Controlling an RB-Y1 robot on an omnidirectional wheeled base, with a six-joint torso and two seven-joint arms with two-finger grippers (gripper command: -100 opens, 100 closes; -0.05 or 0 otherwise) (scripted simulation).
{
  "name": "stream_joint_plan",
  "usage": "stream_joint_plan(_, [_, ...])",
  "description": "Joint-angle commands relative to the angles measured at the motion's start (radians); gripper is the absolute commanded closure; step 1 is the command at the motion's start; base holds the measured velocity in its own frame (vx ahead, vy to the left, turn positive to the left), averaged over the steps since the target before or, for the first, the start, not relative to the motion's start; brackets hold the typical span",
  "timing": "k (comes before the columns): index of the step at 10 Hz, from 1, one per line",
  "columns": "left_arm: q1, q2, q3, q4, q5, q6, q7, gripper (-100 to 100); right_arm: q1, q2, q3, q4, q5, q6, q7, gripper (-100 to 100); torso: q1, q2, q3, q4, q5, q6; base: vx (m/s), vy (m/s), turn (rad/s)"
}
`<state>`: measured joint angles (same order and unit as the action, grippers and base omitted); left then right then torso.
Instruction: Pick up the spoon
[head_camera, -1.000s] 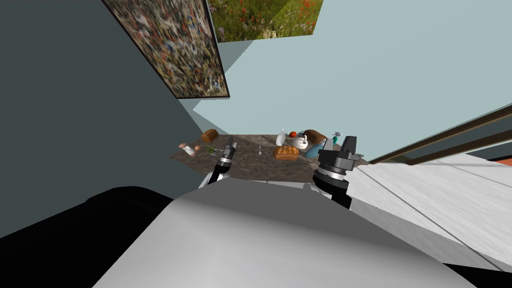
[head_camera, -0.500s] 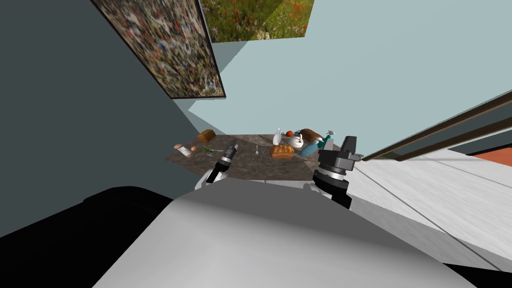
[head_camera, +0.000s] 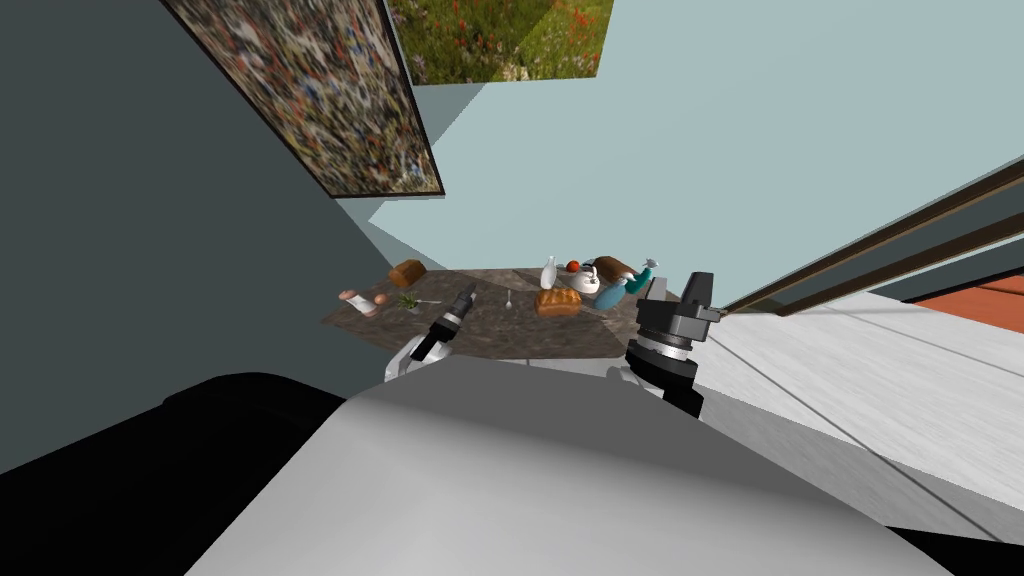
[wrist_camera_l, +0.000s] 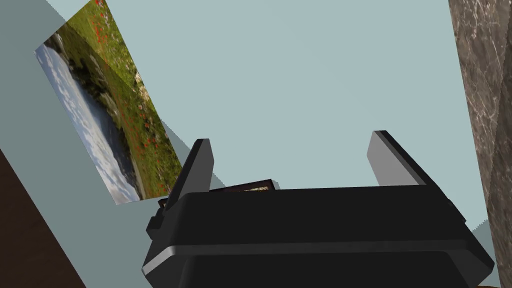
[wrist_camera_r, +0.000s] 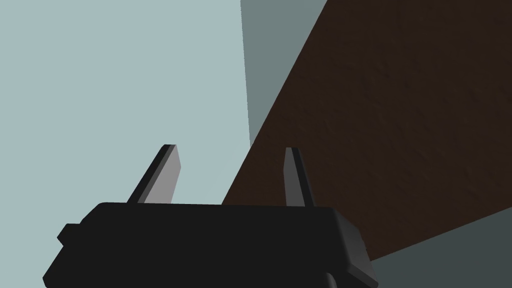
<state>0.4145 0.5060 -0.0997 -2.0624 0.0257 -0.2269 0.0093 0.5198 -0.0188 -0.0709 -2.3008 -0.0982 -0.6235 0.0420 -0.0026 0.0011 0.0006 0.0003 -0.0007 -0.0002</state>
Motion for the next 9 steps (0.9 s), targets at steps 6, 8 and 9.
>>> stream_joint_plan(6, [-0.036, 0.180, -0.025, 0.075, 0.045, 0.134, -0.015, -100, 0.000, 0.000, 0.000, 0.000, 0.000, 0.000, 0.000, 0, -0.001, -0.001, 0.000, 0.000, 0.000, 0.000, -0.004, -0.063, -0.078])
stream_joint_plan(8, [-0.043, 0.237, -0.032, 0.093, 0.055, 0.173, -0.018, -100, 0.000, 0.000, 0.000, 0.000, 0.000, 0.000, 0.000, 0, -0.002, -0.001, 0.000, 0.000, -0.001, 0.000, -0.003, -0.077, -0.066])
stream_joint_plan(9, [-0.043, 0.246, -0.032, 0.093, 0.055, 0.173, -0.018, -100, 0.000, 0.000, 0.000, 0.000, 0.000, 0.000, 0.000, 0, -0.002, -0.001, 0.000, 0.000, -0.001, 0.000, -0.003, -0.056, -0.047])
